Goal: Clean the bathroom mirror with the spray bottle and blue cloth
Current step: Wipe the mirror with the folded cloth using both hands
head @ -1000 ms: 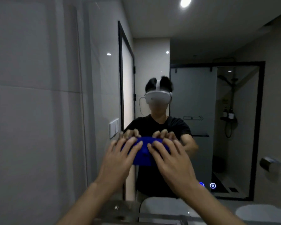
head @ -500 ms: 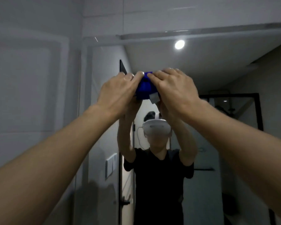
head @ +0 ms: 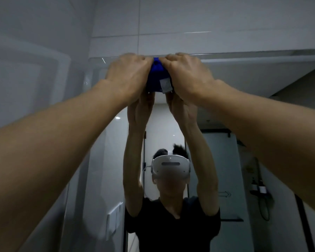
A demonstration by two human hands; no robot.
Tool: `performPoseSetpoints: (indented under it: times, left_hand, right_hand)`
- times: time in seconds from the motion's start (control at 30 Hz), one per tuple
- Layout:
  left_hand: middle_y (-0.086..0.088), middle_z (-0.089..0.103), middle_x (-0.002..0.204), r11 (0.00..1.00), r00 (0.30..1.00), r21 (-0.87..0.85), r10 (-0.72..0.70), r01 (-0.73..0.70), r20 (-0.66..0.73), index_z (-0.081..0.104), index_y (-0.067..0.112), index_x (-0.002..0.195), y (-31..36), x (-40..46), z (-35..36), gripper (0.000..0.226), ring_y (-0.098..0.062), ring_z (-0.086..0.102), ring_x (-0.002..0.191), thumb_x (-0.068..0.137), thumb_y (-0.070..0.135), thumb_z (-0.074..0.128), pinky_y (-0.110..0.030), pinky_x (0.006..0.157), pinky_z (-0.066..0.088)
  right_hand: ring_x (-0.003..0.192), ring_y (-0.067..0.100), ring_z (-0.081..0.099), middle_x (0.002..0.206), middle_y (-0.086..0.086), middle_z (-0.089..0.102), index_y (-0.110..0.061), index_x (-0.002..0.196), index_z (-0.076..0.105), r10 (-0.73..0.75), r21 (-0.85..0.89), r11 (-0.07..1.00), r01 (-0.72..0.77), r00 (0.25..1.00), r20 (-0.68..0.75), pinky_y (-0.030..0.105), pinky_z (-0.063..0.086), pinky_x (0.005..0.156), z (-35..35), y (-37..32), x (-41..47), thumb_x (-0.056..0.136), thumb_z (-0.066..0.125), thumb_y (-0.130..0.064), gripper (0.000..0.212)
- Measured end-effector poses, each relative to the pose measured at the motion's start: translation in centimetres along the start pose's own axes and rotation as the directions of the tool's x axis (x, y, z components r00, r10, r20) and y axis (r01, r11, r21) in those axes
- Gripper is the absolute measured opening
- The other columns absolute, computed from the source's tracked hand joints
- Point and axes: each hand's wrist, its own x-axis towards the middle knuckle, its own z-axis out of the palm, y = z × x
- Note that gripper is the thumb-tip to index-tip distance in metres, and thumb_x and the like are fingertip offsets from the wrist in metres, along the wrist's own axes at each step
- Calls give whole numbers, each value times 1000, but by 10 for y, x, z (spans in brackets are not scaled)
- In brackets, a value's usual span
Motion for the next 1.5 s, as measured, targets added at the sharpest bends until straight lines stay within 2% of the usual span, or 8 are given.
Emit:
performPoseSetpoints:
  times: [0.13, 0.23, 0.37, 0.6, 0.87, 1.1, 1.27, 1.5]
  left_hand:
    - [-20, 61, 116, 997, 1000, 76, -10, 9, 11, 54, 5, 128, -8, 19, 1, 37, -38, 54, 108, 93, 13, 64, -46, 91, 44]
    - [-17, 60, 122, 1000, 999, -16, -19, 20, 31, 51, 10, 134, -15, 22, 5, 43, -37, 57, 109, 94, 15, 64, -48, 90, 49]
    - [-13, 59, 132, 985, 1000, -171, -20, 21, 7, 46, 16, 142, -27, 15, 8, 50, -34, 57, 116, 95, 16, 63, -43, 97, 45]
    - [-15, 41, 154, 988, 998, -151, -13, 21, 54, 31, 18, 155, -35, 4, 6, 67, -36, 43, 137, 96, 16, 62, -48, 112, 35]
    - [-13, 34, 160, 951, 995, -300, -55, 79, 88, 32, 16, 155, -35, -35, 6, 69, -33, 32, 146, 94, 0, 59, -46, 119, 28]
    - [-10, 35, 161, 900, 990, -415, -108, 135, 89, 35, 16, 153, -13, -130, 8, 68, -33, 26, 149, 93, -6, 58, -47, 120, 23]
    - [-11, 40, 157, 884, 985, -441, -101, 152, 138, 40, 13, 151, 10, -198, 0, 64, -35, 32, 146, 93, -6, 58, -49, 117, 28]
    - [-16, 58, 141, 894, 976, -425, -54, 141, 209, 58, 5, 136, 31, -280, -16, 55, -40, 53, 123, 82, -2, 63, -51, 100, 45]
  right_hand:
    - [118, 33, 51, 129, 14, 56, -9, 140, 43, 21, -8, 1000, -21, 1000, -20, 44, 43, 101, 2, -2, 20, 89, 67, -16, 57]
    - [120, 33, 48, 132, 15, 53, -9, 144, 38, 41, -12, 999, -41, 999, -32, 44, 40, 102, 5, -4, 25, 89, 66, -18, 62]
    - [125, 35, 44, 139, 18, 48, -6, 148, 30, 61, -25, 998, -63, 997, -53, 47, 36, 108, 10, -13, 23, 91, 64, -18, 67]
    - [139, 38, 29, 152, 18, 33, -6, 153, 20, 36, -30, 999, -37, 999, -34, 48, 24, 117, 15, -21, 18, 94, 59, -19, 71]
    - [132, 38, 34, 151, 16, 34, -10, 154, 19, -21, -23, 1000, 21, 999, 28, 46, 31, 110, 9, -38, -12, 97, 54, -23, 69]
    - [127, 37, 37, 151, 16, 33, -10, 154, 21, -68, 9, 998, 68, 997, 28, 46, 31, 105, 18, -76, -95, 97, 52, -24, 66]
    - [116, 40, 45, 144, 20, 42, -7, 151, 32, -96, 73, 993, 91, 993, 74, 49, 35, 99, 16, -100, -156, 91, 54, -12, 64]
    - [103, 42, 53, 136, 22, 53, -2, 142, 47, -126, 178, 978, 108, 988, 91, 49, 43, 88, 10, -133, -237, 82, 59, -4, 60]
